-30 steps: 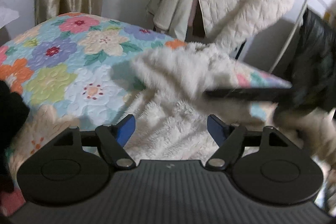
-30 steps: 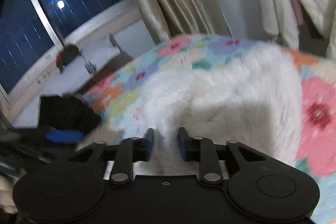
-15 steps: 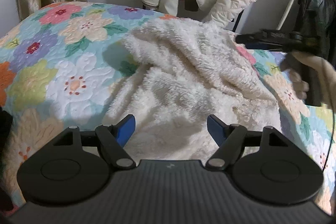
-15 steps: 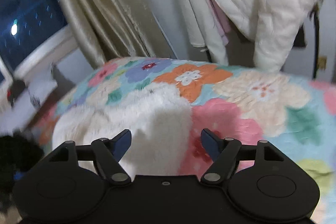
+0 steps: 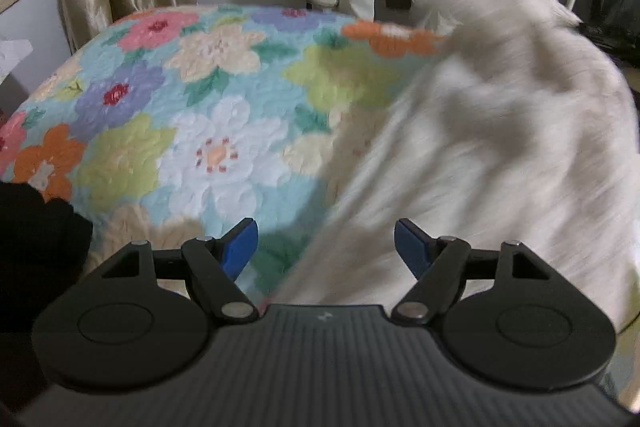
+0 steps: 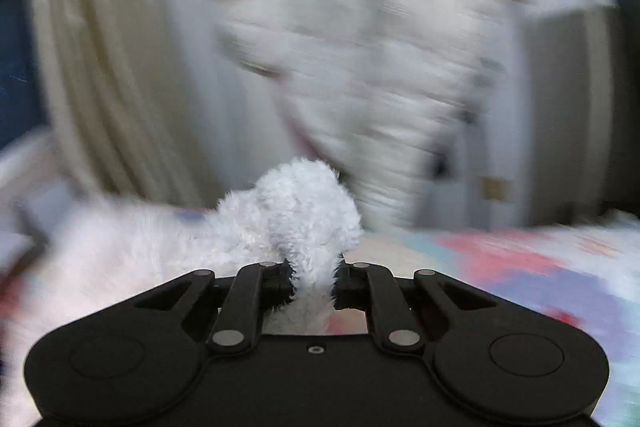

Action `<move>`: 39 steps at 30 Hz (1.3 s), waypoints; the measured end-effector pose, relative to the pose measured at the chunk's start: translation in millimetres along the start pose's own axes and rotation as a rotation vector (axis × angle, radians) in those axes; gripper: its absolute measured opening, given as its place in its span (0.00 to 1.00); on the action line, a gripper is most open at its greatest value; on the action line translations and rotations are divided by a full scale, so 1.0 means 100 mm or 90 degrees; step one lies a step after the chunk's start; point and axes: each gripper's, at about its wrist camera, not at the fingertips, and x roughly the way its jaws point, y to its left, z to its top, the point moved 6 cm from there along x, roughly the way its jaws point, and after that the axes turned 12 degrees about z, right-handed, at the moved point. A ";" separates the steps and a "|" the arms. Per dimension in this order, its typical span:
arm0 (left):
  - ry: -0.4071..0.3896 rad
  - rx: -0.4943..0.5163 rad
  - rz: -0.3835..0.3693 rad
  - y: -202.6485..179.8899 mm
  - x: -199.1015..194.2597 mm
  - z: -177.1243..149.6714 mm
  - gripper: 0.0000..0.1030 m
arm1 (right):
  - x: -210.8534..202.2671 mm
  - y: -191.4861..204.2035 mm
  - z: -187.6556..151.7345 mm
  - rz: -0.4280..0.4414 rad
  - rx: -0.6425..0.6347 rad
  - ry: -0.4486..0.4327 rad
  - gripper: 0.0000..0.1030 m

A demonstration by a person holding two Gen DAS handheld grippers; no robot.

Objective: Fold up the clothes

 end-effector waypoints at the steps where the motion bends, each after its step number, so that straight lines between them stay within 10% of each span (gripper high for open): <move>1: 0.007 0.003 0.002 0.00 0.03 -0.04 0.73 | 0.01 -0.17 -0.11 -0.029 0.016 0.025 0.15; 4: 0.046 0.007 -0.002 -0.03 0.11 -0.18 0.73 | 0.23 -0.55 -0.56 -0.086 0.060 0.177 0.46; 10: 0.024 0.007 -0.037 -0.05 -0.06 -0.29 0.73 | -0.28 -0.28 -0.22 -0.126 0.056 0.061 0.54; 18: 0.037 0.067 -0.069 -0.26 0.08 -0.45 0.74 | -0.12 1.00 0.01 0.065 -0.079 0.156 0.68; 20: 0.026 0.080 -0.072 -0.29 0.12 -0.47 0.55 | 0.09 1.20 -0.18 0.064 -0.124 0.209 0.70; 21: 0.009 0.083 -0.080 -0.30 0.11 -0.47 0.30 | 0.19 1.26 -0.29 0.054 -0.148 0.231 0.70; 23: -0.015 0.073 -0.102 -0.30 0.04 -0.45 0.21 | 0.39 1.25 -0.43 0.031 -0.183 0.260 0.64; 25: -0.039 0.079 -0.090 -0.27 -0.04 -0.42 0.09 | 0.58 1.10 -0.52 0.006 -0.207 0.274 0.18; 30: -0.081 0.044 0.008 0.08 -0.11 -0.28 0.01 | 0.19 1.28 -0.39 0.066 -0.140 0.200 0.16; 33: -0.068 0.027 0.104 0.35 -0.01 -0.28 0.02 | -0.05 1.39 -0.32 0.102 -0.099 0.156 0.38; 36: -0.029 -0.039 0.084 0.59 -0.12 -0.34 0.07 | -0.29 1.49 -0.23 0.138 -0.058 0.111 0.41; 38: -0.047 -0.032 0.083 0.68 -0.37 -0.38 0.22 | -0.45 1.56 -0.18 0.161 -0.031 0.082 0.48; 39: -0.057 -0.026 0.105 0.74 -0.55 -0.44 0.46 | -0.53 1.59 -0.15 0.173 -0.018 0.067 0.54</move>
